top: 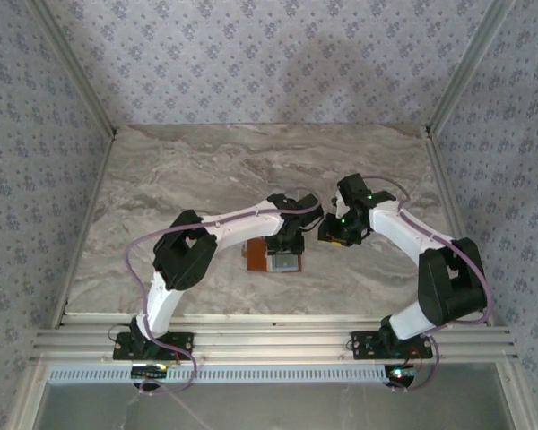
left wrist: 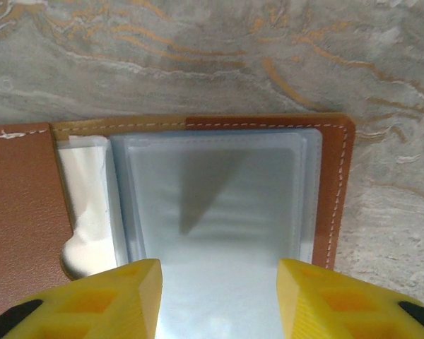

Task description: Take the credit cards out of the card holder

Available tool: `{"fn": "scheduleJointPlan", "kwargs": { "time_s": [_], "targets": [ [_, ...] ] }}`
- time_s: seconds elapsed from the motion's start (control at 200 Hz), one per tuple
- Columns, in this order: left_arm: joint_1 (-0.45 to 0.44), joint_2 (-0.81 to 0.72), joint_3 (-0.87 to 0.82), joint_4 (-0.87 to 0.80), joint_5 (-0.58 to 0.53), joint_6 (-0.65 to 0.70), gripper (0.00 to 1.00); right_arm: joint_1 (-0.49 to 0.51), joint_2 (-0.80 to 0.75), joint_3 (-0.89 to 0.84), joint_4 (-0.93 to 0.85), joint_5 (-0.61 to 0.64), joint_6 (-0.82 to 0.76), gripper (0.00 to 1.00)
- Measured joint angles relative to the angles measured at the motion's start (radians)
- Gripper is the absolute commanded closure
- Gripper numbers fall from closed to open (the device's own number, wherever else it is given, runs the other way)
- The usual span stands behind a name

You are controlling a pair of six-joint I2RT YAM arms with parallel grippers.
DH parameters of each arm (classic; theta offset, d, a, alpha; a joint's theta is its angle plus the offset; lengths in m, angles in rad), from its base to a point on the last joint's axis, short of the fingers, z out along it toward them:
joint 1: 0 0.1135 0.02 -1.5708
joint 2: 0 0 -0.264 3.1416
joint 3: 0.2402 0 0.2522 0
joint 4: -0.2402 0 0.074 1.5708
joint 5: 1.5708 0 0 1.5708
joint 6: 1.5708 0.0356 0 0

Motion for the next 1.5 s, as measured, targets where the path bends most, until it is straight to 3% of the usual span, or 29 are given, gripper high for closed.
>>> {"fn": "scheduleJointPlan", "kwargs": {
  "time_s": [0.33, 0.72, 0.939, 1.504],
  "targets": [
    [0.0, 0.038, 0.021, 0.001, 0.007, 0.011, 0.52, -0.002, -0.001, -0.014, 0.0, -0.01, -0.004, 0.65],
    [0.0, 0.038, 0.016, 0.024, 0.029, 0.023, 0.75, -0.006, -0.001, -0.023, 0.003, -0.011, -0.004, 0.65],
    [0.0, 0.029, 0.006, 0.031, 0.03, 0.038, 0.81, -0.005, -0.001, -0.023, 0.004, -0.011, -0.003, 0.65],
    [0.02, -0.068, -0.087, 0.053, 0.029, 0.079, 0.8, 0.101, 0.038, -0.02, 0.063, -0.053, 0.062, 0.65]
  ]
}}
